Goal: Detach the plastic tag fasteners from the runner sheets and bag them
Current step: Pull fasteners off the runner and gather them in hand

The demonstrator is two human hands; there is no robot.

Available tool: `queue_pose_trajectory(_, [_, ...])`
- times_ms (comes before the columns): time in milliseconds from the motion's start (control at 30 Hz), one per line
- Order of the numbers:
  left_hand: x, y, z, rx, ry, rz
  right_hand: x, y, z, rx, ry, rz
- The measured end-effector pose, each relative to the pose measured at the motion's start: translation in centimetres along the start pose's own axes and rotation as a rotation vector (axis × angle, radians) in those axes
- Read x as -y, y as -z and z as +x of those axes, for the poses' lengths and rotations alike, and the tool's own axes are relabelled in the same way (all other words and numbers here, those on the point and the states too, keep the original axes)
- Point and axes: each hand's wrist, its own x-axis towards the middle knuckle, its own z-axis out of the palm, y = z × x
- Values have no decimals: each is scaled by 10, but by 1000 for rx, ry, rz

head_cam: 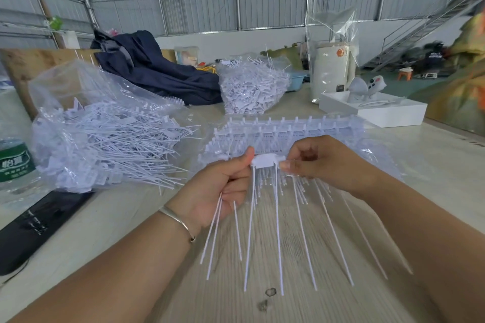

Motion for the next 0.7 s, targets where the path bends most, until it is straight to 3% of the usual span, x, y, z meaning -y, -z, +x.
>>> queue_pose_trajectory(133, [3,-11,-4,222,59,-93,6,-3,-3,109,77,274])
queue_pose_trajectory(200, [4,-13,-4,238,55,-104,8,-5,-3,114,82,309])
queue_pose_trajectory(433, [-4,-8,2,15,35,-152,5,-4,-1,26,12,240])
queue_pose_trajectory(533, [-5,-3,1,-105,-35,-53,4,-4,0,23,-16,243])
queue_pose_trajectory(700, [-2,-5,-1,-91,-6,85,0,-8,0,34,-28,133])
